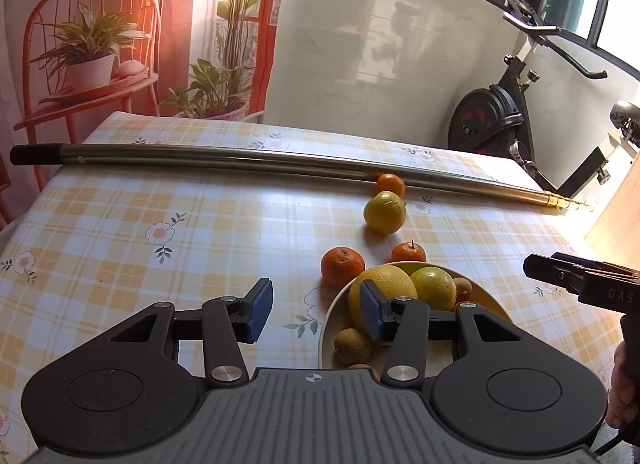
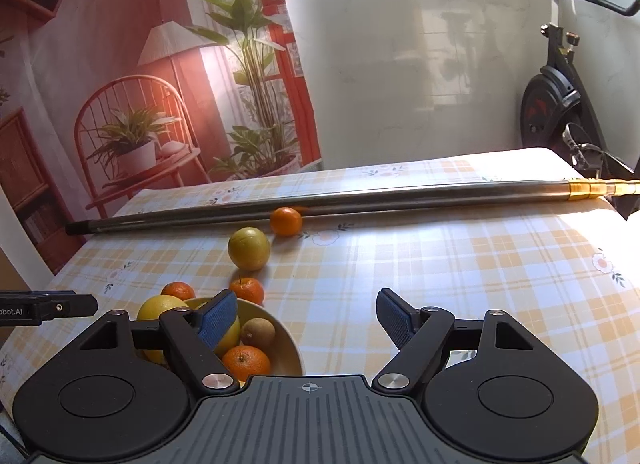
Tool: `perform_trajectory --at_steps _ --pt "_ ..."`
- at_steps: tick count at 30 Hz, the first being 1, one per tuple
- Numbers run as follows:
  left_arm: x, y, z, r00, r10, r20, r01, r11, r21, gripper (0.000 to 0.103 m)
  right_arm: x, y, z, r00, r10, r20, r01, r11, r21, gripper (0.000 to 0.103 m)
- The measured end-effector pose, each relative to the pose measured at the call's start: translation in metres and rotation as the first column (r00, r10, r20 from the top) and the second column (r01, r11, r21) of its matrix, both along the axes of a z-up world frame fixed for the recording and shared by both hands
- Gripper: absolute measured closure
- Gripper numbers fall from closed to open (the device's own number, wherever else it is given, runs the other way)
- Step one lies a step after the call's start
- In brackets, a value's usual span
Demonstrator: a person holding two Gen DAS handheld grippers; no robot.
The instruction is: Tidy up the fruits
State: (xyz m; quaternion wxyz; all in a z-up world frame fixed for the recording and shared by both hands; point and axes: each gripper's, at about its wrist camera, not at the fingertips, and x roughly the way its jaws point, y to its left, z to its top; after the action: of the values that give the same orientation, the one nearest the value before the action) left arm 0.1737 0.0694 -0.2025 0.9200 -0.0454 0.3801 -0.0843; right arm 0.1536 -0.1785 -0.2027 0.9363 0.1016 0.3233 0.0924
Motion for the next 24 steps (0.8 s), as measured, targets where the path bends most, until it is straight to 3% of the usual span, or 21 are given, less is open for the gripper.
perform_trajectory --at_steps 11,15,24 --pt "0.072 -0.005 -0.021 0.989 0.009 -0.148 -0.032 0.988 -0.152 0.058 0.029 0.005 0.003 1.000 0.019 -0.018 -0.019 1.000 -0.002 0.030" --pt "0.089 -0.006 -0.037 0.980 0.026 -0.200 -0.057 0.987 -0.148 0.063 0.031 0.002 -0.004 0.999 0.013 -0.034 -0.013 1.000 0.009 0.031" --pt "0.105 -0.015 -0.052 0.975 -0.018 -0.222 -0.017 0.988 -0.155 0.067 0.038 -0.002 -0.016 0.998 0.001 -0.066 0.001 1.000 0.028 0.031"
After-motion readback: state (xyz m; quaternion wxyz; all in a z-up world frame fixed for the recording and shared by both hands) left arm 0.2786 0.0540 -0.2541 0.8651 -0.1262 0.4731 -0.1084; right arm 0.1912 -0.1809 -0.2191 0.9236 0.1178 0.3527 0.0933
